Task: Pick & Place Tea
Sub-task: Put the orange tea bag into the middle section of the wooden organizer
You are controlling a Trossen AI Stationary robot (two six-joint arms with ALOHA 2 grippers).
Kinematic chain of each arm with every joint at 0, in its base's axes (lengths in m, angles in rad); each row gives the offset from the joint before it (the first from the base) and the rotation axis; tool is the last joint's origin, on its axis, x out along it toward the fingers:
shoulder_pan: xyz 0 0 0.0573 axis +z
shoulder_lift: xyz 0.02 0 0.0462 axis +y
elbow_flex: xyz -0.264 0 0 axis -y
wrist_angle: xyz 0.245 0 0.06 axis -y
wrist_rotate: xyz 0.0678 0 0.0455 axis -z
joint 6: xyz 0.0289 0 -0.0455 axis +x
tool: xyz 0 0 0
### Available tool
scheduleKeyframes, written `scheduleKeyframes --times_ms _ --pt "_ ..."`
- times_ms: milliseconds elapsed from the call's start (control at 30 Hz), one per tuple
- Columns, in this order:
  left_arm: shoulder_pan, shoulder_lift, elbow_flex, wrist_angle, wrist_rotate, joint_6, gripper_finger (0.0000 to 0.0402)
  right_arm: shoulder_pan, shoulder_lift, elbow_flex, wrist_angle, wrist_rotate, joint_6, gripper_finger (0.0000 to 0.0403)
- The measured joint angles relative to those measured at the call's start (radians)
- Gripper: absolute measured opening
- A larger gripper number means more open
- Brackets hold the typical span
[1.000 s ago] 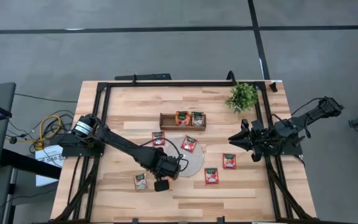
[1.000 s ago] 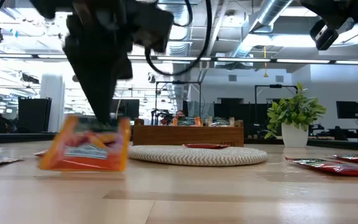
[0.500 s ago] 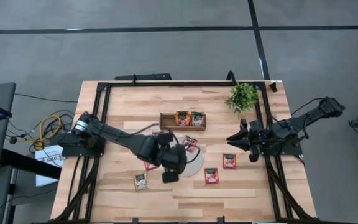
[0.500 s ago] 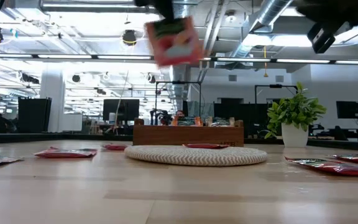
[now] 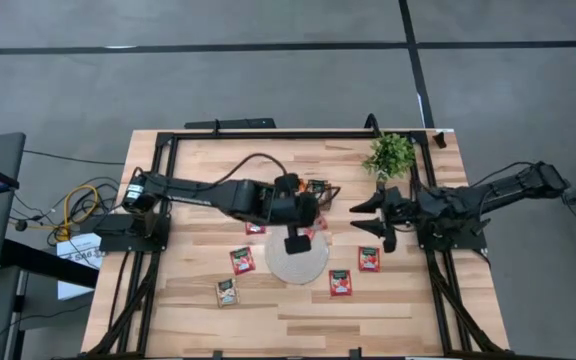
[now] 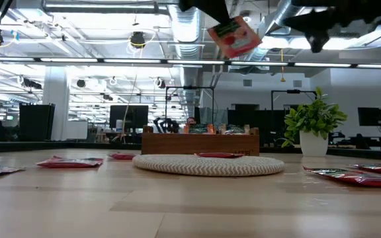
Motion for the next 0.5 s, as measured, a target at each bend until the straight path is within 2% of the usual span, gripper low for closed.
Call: scheduleKeyframes --times_ms 233,500 --pt "0.035 0.0 0.0 0.014 0.001 0.071 0.0 -0.124 0.153 0.108 -0.004 -0.092 -0.073 0.0211" --pt "0.045 0.001 0.0 0.012 0.001 0.103 0.0 -0.223 0.29 0.218 -0.043 -0.232 -0.117 0.0215"
